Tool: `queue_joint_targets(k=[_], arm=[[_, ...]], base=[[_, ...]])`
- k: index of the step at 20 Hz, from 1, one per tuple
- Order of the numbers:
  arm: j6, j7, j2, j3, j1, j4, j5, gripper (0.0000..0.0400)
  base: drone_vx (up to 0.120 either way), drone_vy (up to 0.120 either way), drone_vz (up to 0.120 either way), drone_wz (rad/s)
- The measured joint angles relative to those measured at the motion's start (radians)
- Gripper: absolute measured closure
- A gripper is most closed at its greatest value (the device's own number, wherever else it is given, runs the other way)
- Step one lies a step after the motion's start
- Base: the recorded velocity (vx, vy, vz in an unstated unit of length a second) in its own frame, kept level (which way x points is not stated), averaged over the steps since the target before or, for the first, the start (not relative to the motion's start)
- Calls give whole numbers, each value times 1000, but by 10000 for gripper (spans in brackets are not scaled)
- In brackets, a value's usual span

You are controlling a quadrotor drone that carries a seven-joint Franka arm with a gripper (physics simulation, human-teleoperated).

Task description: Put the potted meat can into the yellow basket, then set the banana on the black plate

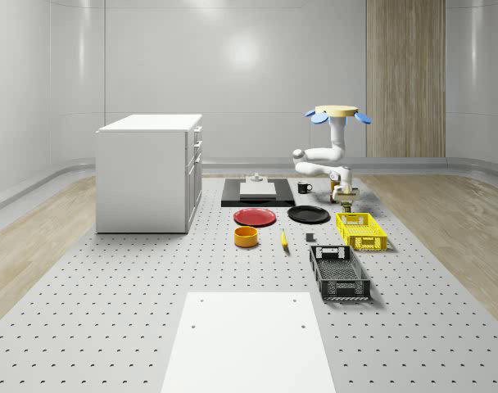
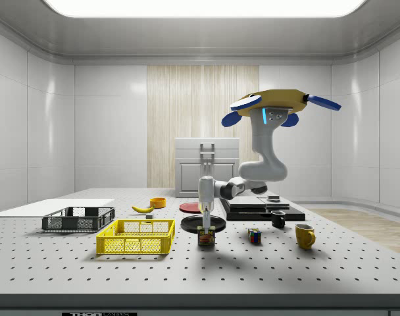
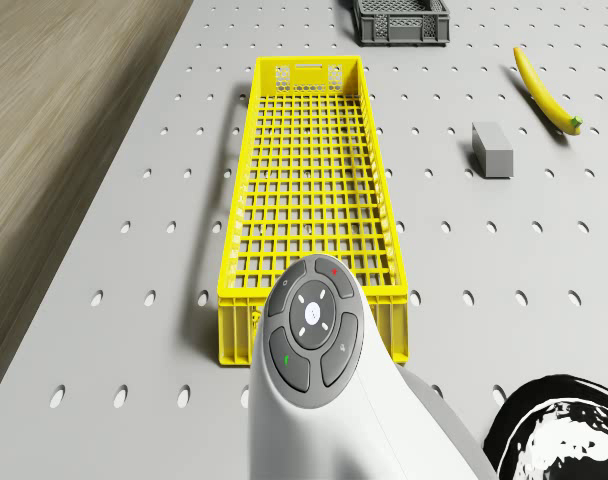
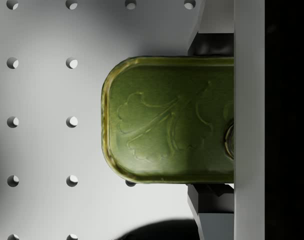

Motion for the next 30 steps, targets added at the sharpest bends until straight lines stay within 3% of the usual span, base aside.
queue_joint_targets(k=[6,12,18,30], arm=[[-8,-7,0,18,2,-6,17,109],[-34,3,0,82,7,-25,77,109],[-40,9,-4,111,5,-32,106,109],[-31,15,-18,124,1,-33,122,109]], base=[[0,0,0,0],[0,0,113,0],[113,0,107,0],[120,27,0,0]])
